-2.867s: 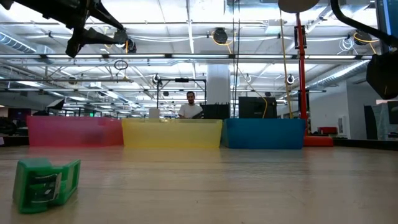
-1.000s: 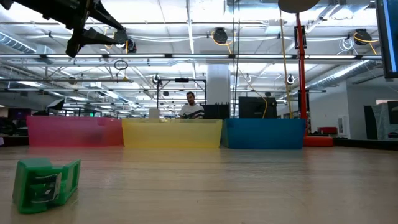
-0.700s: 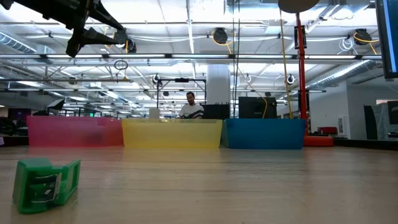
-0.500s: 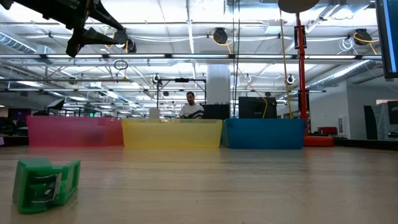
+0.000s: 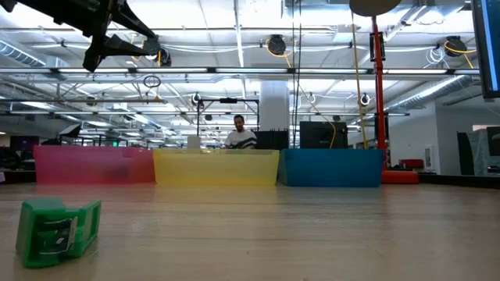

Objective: Pick and place Stapler, Stapler remover, tape
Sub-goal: Put the right green stapler into the red bin

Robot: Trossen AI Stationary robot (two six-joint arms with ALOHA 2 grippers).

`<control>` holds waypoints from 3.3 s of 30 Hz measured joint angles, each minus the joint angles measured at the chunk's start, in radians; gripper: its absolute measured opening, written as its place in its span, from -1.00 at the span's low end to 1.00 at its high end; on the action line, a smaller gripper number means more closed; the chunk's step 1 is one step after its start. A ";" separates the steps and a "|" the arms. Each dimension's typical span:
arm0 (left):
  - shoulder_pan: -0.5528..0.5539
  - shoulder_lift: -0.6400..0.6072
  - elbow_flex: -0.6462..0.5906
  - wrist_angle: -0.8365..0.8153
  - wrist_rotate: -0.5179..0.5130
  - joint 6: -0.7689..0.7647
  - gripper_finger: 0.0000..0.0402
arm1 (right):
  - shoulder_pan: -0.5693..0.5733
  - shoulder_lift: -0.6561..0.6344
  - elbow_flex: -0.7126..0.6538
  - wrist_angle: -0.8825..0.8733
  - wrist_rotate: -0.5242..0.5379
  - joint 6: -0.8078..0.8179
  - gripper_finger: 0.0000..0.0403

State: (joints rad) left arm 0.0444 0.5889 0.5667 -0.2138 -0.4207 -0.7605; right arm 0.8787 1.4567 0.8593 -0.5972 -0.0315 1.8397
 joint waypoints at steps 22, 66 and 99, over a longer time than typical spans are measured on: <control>0.000 0.000 0.000 0.000 0.000 0.007 -0.08 | 0.000 0.000 0.000 0.009 -0.130 -0.049 0.07; 0.000 0.000 0.000 0.000 0.000 0.024 -0.08 | -0.039 0.000 -0.001 0.017 -0.046 -0.046 0.18; 0.000 0.000 0.000 0.000 0.000 0.048 -0.08 | -0.042 0.152 0.000 -0.005 -0.075 -0.066 -0.41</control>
State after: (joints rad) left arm 0.0444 0.5889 0.5667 -0.2134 -0.4210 -0.7126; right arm 0.8370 1.6084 0.8593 -0.6023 -0.1061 1.7736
